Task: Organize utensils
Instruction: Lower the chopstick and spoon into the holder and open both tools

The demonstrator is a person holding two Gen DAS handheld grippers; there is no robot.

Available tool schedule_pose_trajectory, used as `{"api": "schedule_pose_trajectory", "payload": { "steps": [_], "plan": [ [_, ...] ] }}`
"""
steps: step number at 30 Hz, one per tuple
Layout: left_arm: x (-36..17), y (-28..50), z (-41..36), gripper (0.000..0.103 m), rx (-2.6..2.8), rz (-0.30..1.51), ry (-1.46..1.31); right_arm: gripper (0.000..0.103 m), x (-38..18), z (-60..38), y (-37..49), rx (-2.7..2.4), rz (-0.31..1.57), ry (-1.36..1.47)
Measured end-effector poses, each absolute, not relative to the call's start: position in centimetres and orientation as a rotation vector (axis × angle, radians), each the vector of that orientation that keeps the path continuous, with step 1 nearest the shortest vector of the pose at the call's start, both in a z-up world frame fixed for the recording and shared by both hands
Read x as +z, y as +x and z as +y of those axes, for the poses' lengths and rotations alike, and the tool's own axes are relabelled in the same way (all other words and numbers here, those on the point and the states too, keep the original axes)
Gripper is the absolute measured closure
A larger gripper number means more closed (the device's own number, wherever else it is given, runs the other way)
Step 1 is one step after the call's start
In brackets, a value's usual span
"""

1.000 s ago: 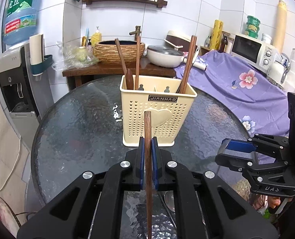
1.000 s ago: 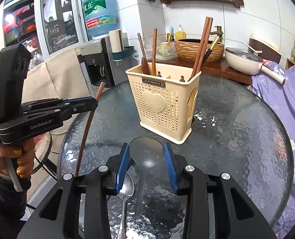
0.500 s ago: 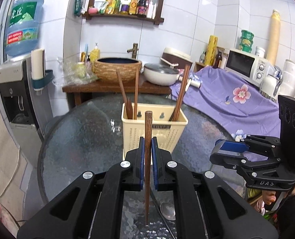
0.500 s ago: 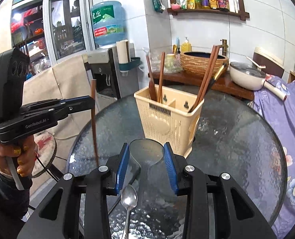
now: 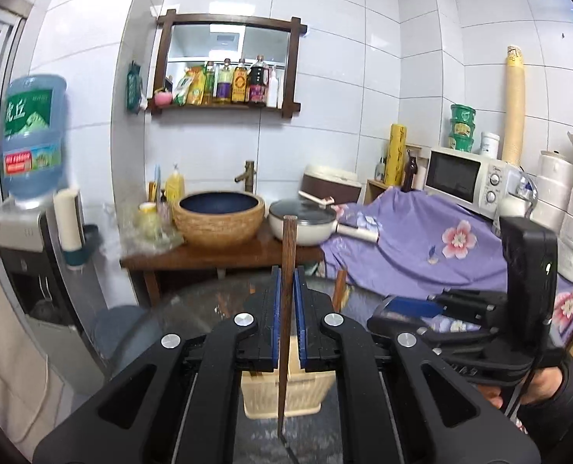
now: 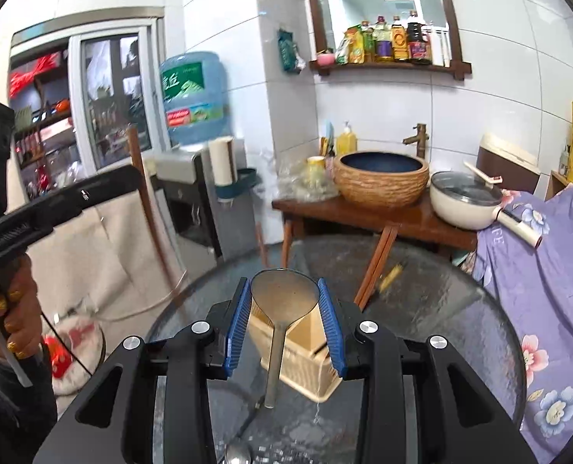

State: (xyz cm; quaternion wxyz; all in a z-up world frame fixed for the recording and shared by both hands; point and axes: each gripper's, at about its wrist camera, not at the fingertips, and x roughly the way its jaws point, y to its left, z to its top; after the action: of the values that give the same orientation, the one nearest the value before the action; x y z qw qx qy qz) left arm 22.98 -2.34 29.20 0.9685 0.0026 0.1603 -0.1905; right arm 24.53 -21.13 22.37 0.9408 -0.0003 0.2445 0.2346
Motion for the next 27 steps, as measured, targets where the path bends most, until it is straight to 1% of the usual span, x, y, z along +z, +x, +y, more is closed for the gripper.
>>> {"api": "schedule_pose_trajectory", "payload": {
  "steps": [4, 9, 12, 15, 18, 22, 27],
  "plan": [
    [31.8, 25.3, -3.5, 0.096, -0.383, 0.322, 0.001, 0.068, 24.0, -20.9, 26.5, 0.450, 0.474, -0.008],
    [31.8, 28.1, -4.6, 0.097, -0.359, 0.347, -0.003, 0.068, 24.1, -20.5, 28.3, 0.416, 0.444, -0.029],
    [30.1, 30.2, -5.1, 0.097, -0.343, 0.397, -0.012, 0.068, 23.1, -20.2, 29.8, 0.384, 0.460, -0.034],
    [27.8, 32.1, -5.5, 0.101, -0.313, 0.439, -0.008, 0.068, 21.2, -20.2, 31.2, 0.365, 0.495, -0.016],
    [25.0, 34.3, -5.6, 0.101, -0.301, 0.512, -0.032, 0.068, 19.2, -20.2, 32.1, 0.348, 0.521, -0.005],
    [22.6, 35.0, -5.4, 0.101, -0.278, 0.536, -0.024, 0.068, 17.6, -19.9, 32.2, 0.341, 0.530, -0.015],
    [21.4, 34.1, -4.9, 0.101, -0.312, 0.546, -0.042, 0.068, 16.1, -19.1, 31.6, 0.344, 0.521, -0.078]
  ]
}}
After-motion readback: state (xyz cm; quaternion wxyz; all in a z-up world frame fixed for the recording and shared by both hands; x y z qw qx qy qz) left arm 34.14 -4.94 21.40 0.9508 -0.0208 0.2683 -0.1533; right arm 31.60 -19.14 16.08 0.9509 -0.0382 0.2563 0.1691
